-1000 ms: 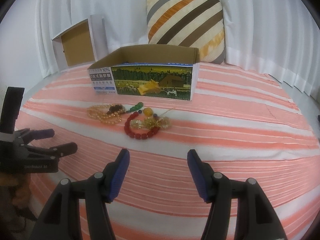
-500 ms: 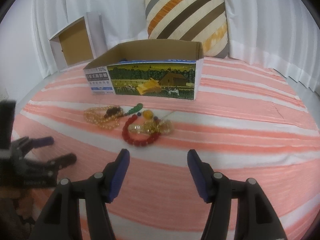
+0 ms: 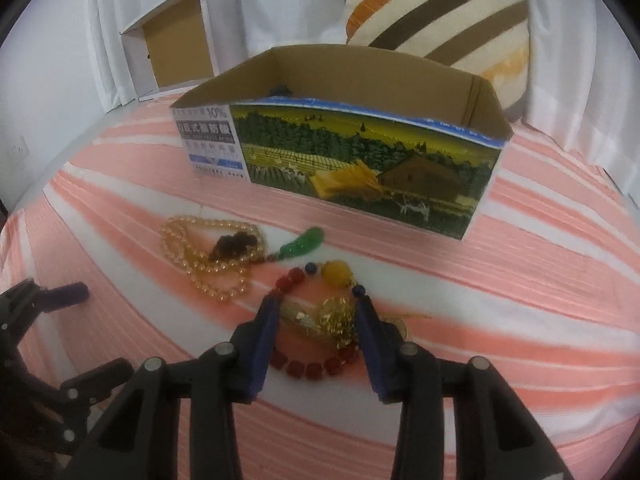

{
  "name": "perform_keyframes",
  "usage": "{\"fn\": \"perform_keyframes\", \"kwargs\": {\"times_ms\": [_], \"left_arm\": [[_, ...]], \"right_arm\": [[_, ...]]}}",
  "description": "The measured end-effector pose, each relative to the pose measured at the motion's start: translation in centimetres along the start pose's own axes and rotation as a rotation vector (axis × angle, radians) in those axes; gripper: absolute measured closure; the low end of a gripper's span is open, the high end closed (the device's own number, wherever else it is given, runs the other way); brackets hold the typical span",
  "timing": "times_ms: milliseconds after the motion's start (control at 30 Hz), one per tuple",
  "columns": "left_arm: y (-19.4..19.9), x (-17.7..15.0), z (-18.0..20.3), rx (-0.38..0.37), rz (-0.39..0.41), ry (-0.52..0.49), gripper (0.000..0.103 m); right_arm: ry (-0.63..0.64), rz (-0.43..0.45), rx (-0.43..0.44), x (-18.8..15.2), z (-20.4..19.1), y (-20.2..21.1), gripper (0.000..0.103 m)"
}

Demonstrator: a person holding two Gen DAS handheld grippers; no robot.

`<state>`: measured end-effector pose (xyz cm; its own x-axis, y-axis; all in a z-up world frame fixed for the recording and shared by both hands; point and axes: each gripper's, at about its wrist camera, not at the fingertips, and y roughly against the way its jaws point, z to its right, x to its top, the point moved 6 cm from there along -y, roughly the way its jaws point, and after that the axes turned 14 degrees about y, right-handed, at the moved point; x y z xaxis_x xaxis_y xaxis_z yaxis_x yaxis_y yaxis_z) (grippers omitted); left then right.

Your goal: Organize jewelry

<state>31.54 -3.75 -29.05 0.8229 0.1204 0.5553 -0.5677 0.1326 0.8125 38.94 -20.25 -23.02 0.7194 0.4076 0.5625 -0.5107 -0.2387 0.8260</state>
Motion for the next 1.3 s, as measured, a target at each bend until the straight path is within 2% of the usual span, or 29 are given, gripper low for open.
{"fn": "perform_keyframes", "kwargs": {"times_ms": [33,100,133,300,633,800,867,967,1000,1067,1100,1200,1300], "left_arm": [[0.0,0.0,0.0,0.000,0.000,0.000,0.006],[0.0,0.0,0.1,0.000,0.000,0.000,0.006],[0.0,0.0,0.1,0.001,0.000,0.000,0.006],[0.0,-0.1,0.1,0.006,0.000,-0.003,0.006],[-0.3,-0.2,0.3,0.016,-0.001,-0.010,0.006],[-0.4,-0.2,0.3,0.020,-0.001,-0.012,0.005],[-0.4,-0.2,0.4,0.024,-0.003,-0.016,0.005],[-0.4,-0.2,0.4,0.027,-0.005,-0.020,0.004],[-0.4,-0.2,0.4,0.028,-0.006,-0.021,0.004],[-0.4,-0.2,0.5,0.029,-0.008,-0.024,0.003],[-0.5,-0.2,0.5,0.030,-0.009,-0.027,0.003],[-0.4,-0.2,1.0,0.022,-0.014,-0.039,0.003],[0.0,-0.3,2.6,-0.038,-0.013,-0.058,0.004]], "right_arm": [[-0.011,0.004,-0.004,-0.2,0.1,0.1,0.082],[-0.028,0.017,-0.012,-0.6,0.2,0.7,0.085],[-0.034,0.026,-0.017,-0.9,0.2,1.1,0.092],[-0.101,0.104,-0.029,-2.0,0.8,4.1,0.092],[-0.183,0.175,-0.080,-3.9,3.0,9.7,0.092],[-0.209,0.160,-0.154,-6.7,4.7,11.8,0.092],[-0.210,0.122,-0.194,-8.1,5.3,11.4,0.092],[-0.226,0.060,-0.202,-9.9,5.9,9.9,0.091],[-0.229,0.050,-0.210,-10.3,5.9,9.5,0.087],[-0.240,0.046,-0.212,-11.0,5.9,9.2,0.050],[-0.243,0.057,-0.207,-11.2,5.8,9.2,0.046],[-0.220,0.034,-0.212,-11.8,5.3,8.9,0.045],[-0.205,0.022,-0.216,-12.3,5.0,8.7,0.045]]}}
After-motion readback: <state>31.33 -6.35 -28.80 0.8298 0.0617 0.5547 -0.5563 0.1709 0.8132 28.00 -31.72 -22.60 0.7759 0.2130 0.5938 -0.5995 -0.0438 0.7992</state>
